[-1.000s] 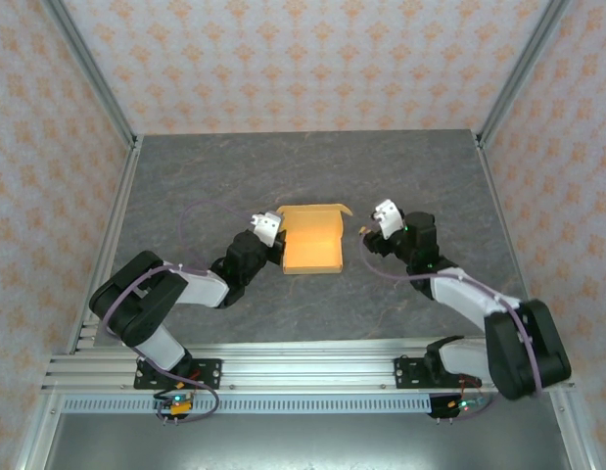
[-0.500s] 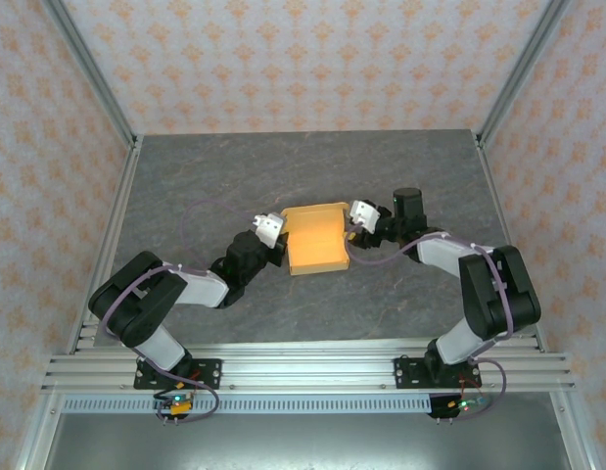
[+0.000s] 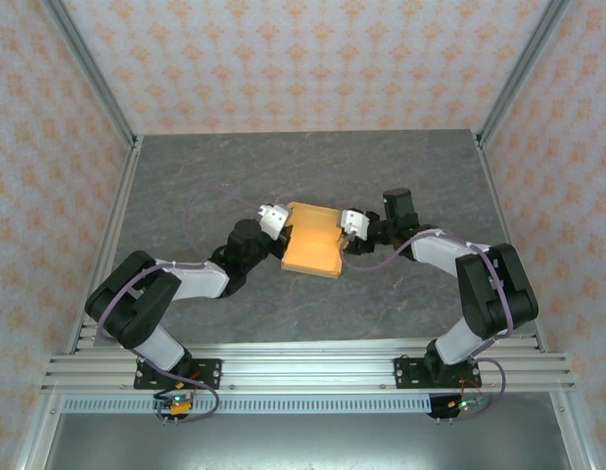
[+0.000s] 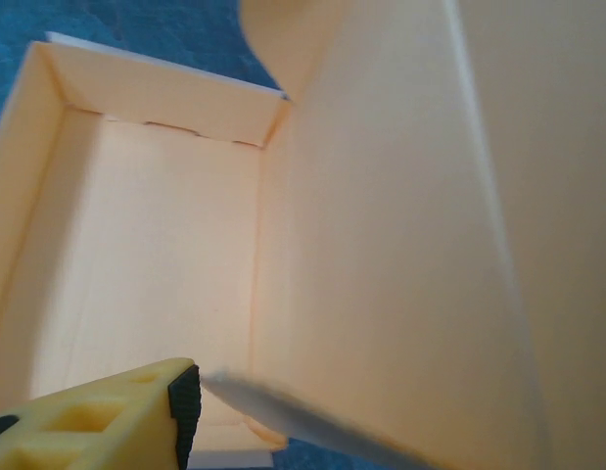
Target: Fold the paper box
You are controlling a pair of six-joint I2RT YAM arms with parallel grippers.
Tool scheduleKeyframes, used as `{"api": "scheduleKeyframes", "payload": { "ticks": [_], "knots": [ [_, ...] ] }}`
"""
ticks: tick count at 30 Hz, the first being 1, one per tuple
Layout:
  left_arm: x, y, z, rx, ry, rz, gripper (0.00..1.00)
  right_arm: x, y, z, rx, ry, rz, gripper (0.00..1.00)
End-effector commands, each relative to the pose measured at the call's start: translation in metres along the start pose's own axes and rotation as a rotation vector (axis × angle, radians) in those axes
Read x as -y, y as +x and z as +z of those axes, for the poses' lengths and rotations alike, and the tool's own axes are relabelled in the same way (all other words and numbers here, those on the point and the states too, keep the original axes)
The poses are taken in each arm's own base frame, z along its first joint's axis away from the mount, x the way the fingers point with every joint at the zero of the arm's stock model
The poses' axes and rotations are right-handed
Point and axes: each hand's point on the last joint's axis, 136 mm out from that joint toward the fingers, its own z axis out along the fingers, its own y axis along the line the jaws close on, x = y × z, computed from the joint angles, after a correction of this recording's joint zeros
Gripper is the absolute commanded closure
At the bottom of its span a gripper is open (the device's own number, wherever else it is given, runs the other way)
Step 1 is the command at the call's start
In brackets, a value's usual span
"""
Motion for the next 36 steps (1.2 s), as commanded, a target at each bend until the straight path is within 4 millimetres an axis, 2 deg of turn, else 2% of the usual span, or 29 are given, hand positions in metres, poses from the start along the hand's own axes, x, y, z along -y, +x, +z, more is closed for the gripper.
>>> {"api": "scheduleKeyframes", "payload": {
  "ticks": [1, 5, 8, 14, 19, 30, 34, 35, 36],
  "knots": [
    [0.003, -0.003, 0.012, -0.014, 0.034, -0.037, 0.98, -0.017, -0.018, 0.000, 0.030, -0.087, -0.040, 0.39],
    [-0.003, -0.001, 0.021, -0.031, 0.003, -0.126, 0.97, -0.039, -0.018, 0.000, -0.021, -0.148, -0.050, 0.40],
    [0.002, 0.001, 0.023, -0.024, 0.024, -0.177, 0.96, -0.050, -0.013, 0.005, -0.056, -0.159, -0.053, 0.40],
    [0.004, 0.028, 0.020, -0.046, 0.020, -0.254, 0.92, -0.060, -0.002, 0.010, -0.104, -0.174, -0.058, 0.42],
    [0.002, 0.044, 0.012, -0.059, 0.001, -0.285, 0.82, -0.067, 0.001, 0.012, -0.150, -0.199, -0.088, 0.42],
    [-0.001, 0.040, -0.016, -0.049, -0.008, -0.328, 0.63, -0.084, 0.015, 0.018, -0.333, -0.215, -0.226, 0.45],
    [0.004, 0.031, -0.029, -0.033, 0.027, -0.352, 0.54, -0.084, 0.021, 0.018, -0.376, -0.213, -0.248, 0.47],
    [0.004, 0.027, -0.033, -0.036, 0.030, -0.357, 0.51, -0.084, 0.021, 0.018, -0.383, -0.215, -0.253, 0.47],
    [0.003, 0.024, -0.037, -0.036, 0.025, -0.365, 0.42, -0.084, 0.022, 0.017, -0.387, -0.216, -0.255, 0.47]
  ]
}}
